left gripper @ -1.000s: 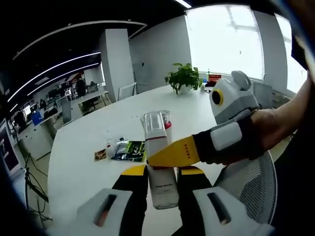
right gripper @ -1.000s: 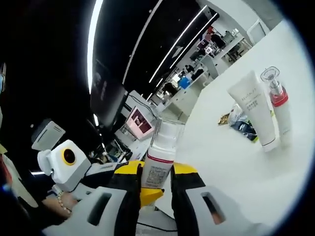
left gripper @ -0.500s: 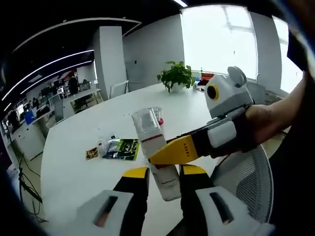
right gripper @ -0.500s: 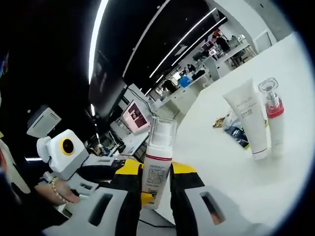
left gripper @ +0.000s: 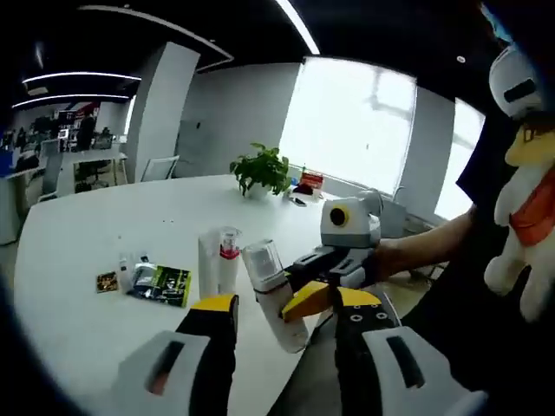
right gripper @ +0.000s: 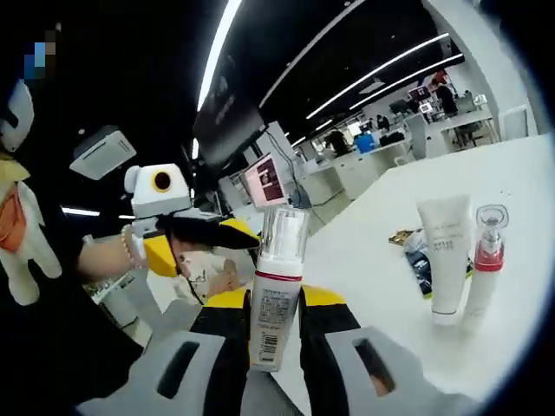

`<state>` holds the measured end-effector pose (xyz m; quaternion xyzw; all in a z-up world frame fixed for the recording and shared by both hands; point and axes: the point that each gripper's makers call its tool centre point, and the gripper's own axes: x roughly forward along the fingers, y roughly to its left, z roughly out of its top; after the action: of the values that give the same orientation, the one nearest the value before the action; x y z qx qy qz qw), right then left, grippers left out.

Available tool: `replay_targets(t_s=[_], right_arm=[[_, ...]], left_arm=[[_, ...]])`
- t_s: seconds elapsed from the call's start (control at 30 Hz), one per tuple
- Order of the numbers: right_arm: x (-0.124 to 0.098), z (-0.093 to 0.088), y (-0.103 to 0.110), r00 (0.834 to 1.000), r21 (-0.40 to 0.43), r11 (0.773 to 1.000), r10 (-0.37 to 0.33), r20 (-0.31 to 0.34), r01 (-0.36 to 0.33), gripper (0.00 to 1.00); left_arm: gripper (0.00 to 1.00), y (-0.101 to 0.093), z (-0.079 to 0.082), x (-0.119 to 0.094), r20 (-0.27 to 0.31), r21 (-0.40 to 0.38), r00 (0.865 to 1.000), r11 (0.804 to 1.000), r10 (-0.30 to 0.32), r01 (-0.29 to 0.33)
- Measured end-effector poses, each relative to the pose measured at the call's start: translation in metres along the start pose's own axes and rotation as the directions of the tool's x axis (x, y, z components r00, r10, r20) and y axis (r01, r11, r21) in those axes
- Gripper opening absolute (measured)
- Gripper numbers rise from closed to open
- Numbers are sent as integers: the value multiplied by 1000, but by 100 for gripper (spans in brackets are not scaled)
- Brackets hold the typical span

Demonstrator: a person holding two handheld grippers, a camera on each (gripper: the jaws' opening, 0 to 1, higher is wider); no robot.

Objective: Arrange the skincare products in the storage area until every visible bottle or jar stands upright without overlapping.

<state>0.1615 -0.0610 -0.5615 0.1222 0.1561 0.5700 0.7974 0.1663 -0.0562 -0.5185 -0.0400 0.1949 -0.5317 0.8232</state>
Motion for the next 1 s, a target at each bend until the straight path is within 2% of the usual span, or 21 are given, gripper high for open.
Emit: replay_targets(t_s=[0.07, 0.13, 0.27, 0.33, 0.5, 0.6, 0.67, 0.73, 0.83, 1.0], right_arm=[[0, 3, 12, 998, -29, 997, 66, -1, -66, 20], [-1, 7, 19, 994, -41, 993, 112, 0, -112, 20], [-2, 7, 21, 990, -79, 987, 140, -33, -142, 20], [-3, 6, 24, 986, -96, 982, 161, -49, -165, 20], [-6, 3, 29, 981, -144, 973, 168, -94, -180, 20], [-9, 0, 31, 978, -175, 967, 167, -124, -187, 20], [-12, -5, 32, 970, -224, 951, 179, -168, -214, 20], [-12, -6, 35, 964, -244, 942, 190, -185, -232, 20], [-10, -5, 36, 958, -280, 926, 200, -207, -254, 20], [-10, -7, 26, 962, -291, 928, 177, -209, -234, 19]], left_arm=[[42, -2, -5, 4, -46, 17, 998, 999, -37, 38], [41, -4, -6, 9, -66, 26, 996, 998, -59, 60], [34, -20, -3, 14, -83, 83, 987, 986, -135, 142], [32, -24, -3, 16, -100, 105, 984, 982, -149, 160], [25, -22, -6, 18, -142, 142, 977, 973, -160, 180], [26, -27, -11, 20, -177, 166, 967, 963, -181, 210], [26, -30, -14, 22, -201, 182, 960, 956, -194, 231], [27, -33, -18, 25, -225, 195, 953, 948, -206, 251], [27, -36, -18, 29, -228, 198, 947, 941, -226, 273], [25, -36, -18, 35, -252, 261, 945, 926, -206, 272]])
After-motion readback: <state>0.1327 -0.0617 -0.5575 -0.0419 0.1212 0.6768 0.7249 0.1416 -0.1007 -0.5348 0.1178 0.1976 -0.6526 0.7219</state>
